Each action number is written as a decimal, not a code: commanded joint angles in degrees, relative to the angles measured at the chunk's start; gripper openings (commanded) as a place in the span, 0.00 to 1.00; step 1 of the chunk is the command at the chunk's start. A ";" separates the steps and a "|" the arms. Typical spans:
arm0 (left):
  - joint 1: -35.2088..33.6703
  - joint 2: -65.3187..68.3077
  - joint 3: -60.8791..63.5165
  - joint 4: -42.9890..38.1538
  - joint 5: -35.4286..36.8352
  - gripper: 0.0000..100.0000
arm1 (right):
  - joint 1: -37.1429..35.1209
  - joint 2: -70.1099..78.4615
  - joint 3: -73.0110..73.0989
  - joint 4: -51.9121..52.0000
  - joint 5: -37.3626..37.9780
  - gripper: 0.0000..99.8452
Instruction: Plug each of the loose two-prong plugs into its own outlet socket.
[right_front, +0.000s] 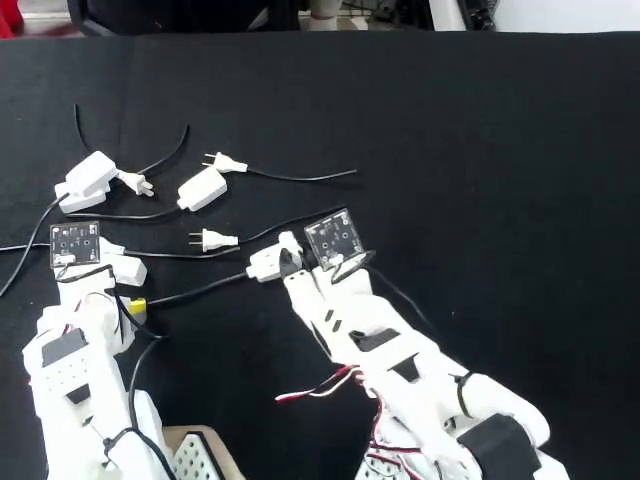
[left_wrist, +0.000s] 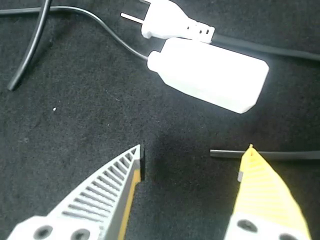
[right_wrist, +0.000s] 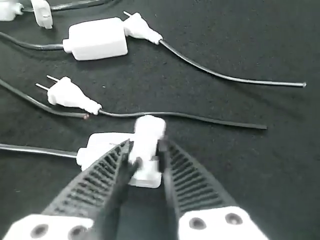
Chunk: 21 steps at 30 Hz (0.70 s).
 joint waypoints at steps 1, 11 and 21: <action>0.57 -0.88 -1.19 0.62 -0.26 0.31 | 1.05 -1.36 -2.68 -0.53 -0.44 0.04; 0.57 -0.88 -1.19 0.62 -0.26 0.31 | 3.25 -1.71 -3.47 -0.53 -0.53 0.01; 0.57 -0.88 -1.19 0.53 -0.26 0.31 | 6.68 -5.05 -23.87 36.31 -3.08 0.01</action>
